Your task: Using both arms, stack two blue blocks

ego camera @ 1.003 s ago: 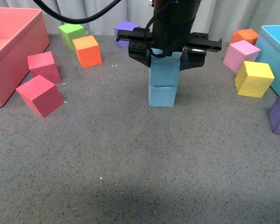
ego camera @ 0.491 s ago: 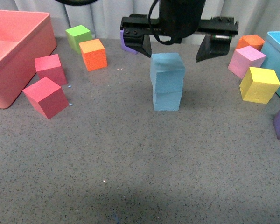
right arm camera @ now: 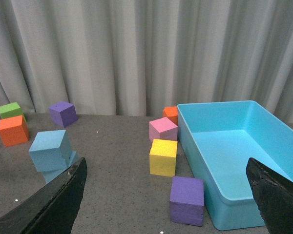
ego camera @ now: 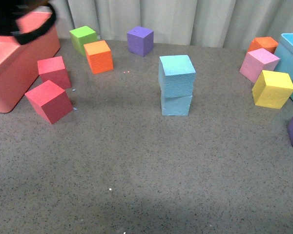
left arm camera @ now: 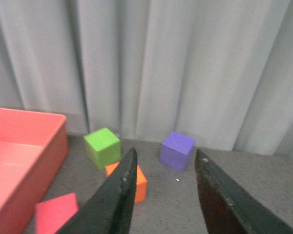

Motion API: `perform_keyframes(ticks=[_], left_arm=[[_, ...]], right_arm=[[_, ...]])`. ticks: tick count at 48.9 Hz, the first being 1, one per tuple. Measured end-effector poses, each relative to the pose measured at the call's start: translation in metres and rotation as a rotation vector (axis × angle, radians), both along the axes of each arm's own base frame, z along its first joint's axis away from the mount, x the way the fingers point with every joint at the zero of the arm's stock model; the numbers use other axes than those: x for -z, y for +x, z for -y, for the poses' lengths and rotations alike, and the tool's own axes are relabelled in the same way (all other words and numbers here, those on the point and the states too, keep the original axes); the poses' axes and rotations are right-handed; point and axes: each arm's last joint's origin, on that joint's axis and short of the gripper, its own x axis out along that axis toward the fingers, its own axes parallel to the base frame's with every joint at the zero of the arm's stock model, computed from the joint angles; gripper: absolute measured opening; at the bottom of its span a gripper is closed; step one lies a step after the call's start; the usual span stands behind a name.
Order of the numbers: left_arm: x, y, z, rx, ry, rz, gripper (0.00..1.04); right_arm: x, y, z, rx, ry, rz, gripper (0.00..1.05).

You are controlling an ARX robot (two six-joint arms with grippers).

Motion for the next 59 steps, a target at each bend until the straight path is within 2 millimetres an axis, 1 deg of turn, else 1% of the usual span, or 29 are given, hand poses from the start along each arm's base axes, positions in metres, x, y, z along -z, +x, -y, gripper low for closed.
perform_keyframes(ticks=[3, 5, 7, 8, 11, 14, 16, 21, 34, 45, 49, 53, 59], left_arm=[[0.002, -0.023, -0.025, -0.006, 0.004, 0.019, 0.26], [0.008, -0.041, -0.040, -0.007, 0.014, 0.003, 0.15], [0.014, -0.053, -0.050, -0.001, 0.024, -0.015, 0.06], [0.016, -0.057, -0.053, 0.003, 0.025, -0.021, 0.03], [0.021, -0.074, -0.067, 0.011, 0.035, -0.036, 0.04], [0.022, -0.089, -0.078, 0.014, 0.037, -0.031, 0.04], [0.024, -0.096, -0.084, 0.011, 0.032, -0.008, 0.04], [0.033, -0.117, -0.099, 0.002, 0.039, -0.037, 0.04], [0.032, -0.152, -0.117, 0.005, 0.038, -0.032, 0.04], [0.031, -0.169, -0.124, -0.001, 0.037, -0.031, 0.04], [0.031, -0.174, -0.131, 0.022, 0.037, -0.032, 0.04], [0.030, -0.179, -0.135, 0.002, 0.037, -0.028, 0.04], [0.030, -0.186, -0.136, 0.001, 0.037, -0.027, 0.04]], right_arm=[[0.000, 0.000, 0.000, -0.002, 0.000, 0.000, 0.95], [0.000, 0.000, 0.000, -0.003, 0.000, 0.000, 0.95], [0.000, 0.000, 0.000, -0.002, 0.000, 0.000, 0.95], [0.000, 0.000, 0.000, -0.002, 0.000, 0.000, 0.95], [0.000, 0.000, 0.000, -0.002, 0.000, 0.000, 0.95], [0.000, 0.000, 0.000, -0.002, 0.000, 0.000, 0.95], [0.000, 0.000, 0.000, -0.002, 0.000, 0.000, 0.95], [0.000, 0.000, 0.000, -0.002, 0.000, 0.000, 0.95], [0.000, 0.000, 0.000, -0.002, 0.000, 0.000, 0.95], [0.000, 0.000, 0.000, -0.002, 0.000, 0.000, 0.95], [0.000, 0.000, 0.000, -0.002, 0.000, 0.000, 0.95], [0.000, 0.000, 0.000, -0.002, 0.000, 0.000, 0.95], [0.000, 0.000, 0.000, -0.002, 0.000, 0.000, 0.95]])
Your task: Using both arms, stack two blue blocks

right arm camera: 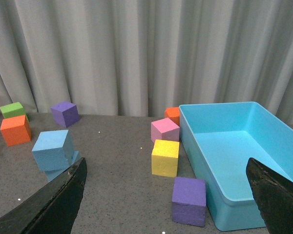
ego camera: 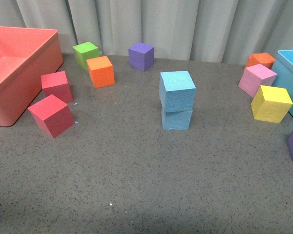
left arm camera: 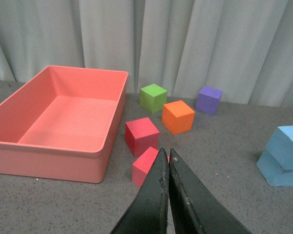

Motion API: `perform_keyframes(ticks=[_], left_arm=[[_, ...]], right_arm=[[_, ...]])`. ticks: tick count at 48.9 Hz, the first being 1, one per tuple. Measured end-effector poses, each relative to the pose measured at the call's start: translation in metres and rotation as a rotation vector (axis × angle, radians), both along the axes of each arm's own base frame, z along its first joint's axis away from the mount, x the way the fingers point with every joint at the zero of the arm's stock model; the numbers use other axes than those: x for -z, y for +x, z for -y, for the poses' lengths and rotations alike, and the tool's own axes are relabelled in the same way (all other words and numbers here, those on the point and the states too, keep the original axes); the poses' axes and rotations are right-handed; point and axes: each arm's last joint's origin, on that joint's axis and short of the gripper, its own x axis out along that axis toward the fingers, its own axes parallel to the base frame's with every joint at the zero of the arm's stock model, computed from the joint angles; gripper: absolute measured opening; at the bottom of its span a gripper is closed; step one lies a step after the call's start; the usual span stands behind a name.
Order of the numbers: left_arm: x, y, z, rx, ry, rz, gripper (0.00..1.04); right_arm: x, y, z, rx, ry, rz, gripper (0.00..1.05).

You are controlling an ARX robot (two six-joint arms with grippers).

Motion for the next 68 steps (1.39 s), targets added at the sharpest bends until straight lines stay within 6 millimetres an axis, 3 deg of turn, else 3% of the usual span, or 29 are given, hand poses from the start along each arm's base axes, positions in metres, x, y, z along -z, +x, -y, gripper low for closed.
perform_keyframes(ticks=[29, 68], left_arm=[[-0.009, -0.022, 0.000, 0.000, 0.000, 0.032, 0.04], [-0.006, -0.050, 0.000, 0.000, 0.000, 0.026, 0.04]], right_arm=[[0.000, 0.000, 0.000, 0.000, 0.000, 0.000, 0.95], [0.000, 0.000, 0.000, 0.000, 0.000, 0.000, 0.95]])
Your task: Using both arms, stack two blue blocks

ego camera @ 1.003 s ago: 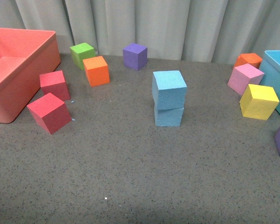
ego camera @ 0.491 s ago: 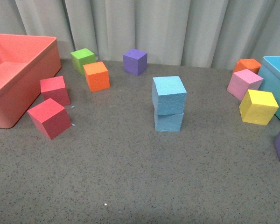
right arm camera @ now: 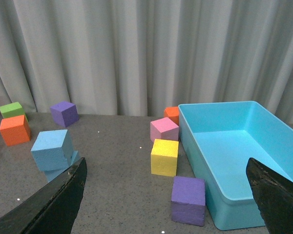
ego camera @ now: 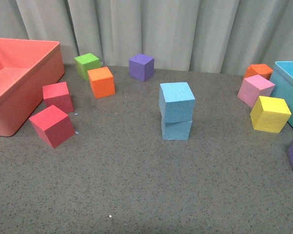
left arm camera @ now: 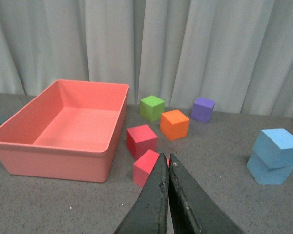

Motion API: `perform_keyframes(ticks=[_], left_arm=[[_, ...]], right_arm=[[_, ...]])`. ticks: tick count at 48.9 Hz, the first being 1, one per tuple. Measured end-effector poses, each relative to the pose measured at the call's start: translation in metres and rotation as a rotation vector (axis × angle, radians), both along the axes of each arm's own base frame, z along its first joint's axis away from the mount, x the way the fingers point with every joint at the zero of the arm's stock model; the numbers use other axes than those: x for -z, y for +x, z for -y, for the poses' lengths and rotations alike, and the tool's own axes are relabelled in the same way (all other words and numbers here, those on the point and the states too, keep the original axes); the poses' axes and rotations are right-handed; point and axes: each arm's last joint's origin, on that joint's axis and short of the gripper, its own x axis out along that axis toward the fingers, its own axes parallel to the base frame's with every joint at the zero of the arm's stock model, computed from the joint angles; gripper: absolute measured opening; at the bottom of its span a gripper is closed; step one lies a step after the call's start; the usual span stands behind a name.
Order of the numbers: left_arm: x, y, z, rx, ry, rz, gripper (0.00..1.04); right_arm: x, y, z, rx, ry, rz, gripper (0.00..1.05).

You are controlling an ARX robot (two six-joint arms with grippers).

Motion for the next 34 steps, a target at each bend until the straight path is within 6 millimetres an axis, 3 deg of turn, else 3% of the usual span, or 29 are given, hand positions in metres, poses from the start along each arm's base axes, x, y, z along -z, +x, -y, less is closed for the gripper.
perform_keyframes(ticks=[9, 28, 34], left_arm=[[0.0000, -0.0003, 0.0000, 0.000, 0.000, 0.001, 0.06], [-0.0001, -0.0004, 0.0000, 0.000, 0.000, 0.002, 0.67], [-0.0001, -0.0004, 0.0000, 0.000, 0.000, 0.002, 0.94]], right_arm=[[0.0000, 0.0000, 0.0000, 0.000, 0.000, 0.000, 0.95], [0.0000, 0.0000, 0.0000, 0.000, 0.000, 0.000, 0.95], [0.0000, 0.0000, 0.0000, 0.000, 0.000, 0.000, 0.95]])
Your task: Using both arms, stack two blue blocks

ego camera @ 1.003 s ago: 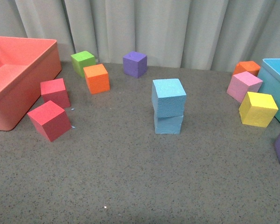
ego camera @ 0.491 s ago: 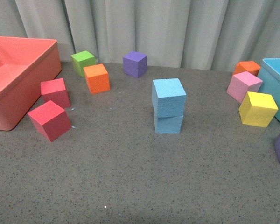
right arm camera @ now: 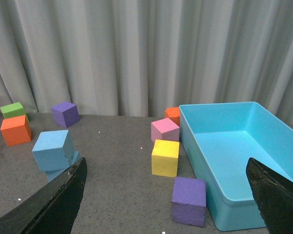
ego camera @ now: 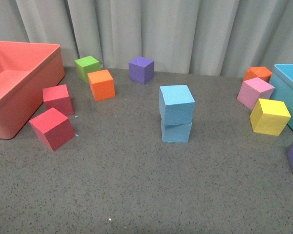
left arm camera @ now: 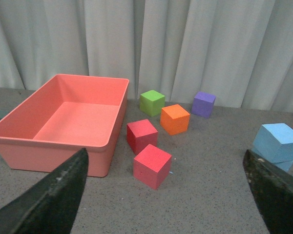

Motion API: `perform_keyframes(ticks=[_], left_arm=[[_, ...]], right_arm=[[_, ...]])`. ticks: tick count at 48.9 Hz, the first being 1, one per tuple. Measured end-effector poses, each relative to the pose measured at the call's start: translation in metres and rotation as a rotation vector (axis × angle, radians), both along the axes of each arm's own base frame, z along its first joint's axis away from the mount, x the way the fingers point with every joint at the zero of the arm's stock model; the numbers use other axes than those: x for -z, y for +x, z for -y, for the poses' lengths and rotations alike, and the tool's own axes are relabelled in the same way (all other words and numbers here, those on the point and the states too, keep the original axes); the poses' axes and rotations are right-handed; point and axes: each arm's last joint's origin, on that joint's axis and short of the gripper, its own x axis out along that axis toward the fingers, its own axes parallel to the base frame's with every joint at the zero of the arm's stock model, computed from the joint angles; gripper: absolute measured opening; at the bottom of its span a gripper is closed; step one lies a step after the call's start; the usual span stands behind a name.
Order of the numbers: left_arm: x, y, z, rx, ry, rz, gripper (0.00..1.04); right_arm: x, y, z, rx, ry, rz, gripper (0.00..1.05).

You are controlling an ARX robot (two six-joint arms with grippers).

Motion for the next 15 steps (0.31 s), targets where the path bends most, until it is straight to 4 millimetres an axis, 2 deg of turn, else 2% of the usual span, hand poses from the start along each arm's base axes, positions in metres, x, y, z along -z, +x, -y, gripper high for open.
perform_keyframes(ticks=[2, 15], left_arm=[[0.0000, 0.0000, 0.0000, 0.000, 0.002, 0.000, 1.00], [0.0000, 0.0000, 0.0000, 0.000, 0.002, 0.000, 0.98]], right_arm=[[0.0000, 0.0000, 0.0000, 0.000, 0.000, 0.000, 0.95], [0.0000, 0.0000, 0.0000, 0.000, 0.000, 0.000, 0.95]])
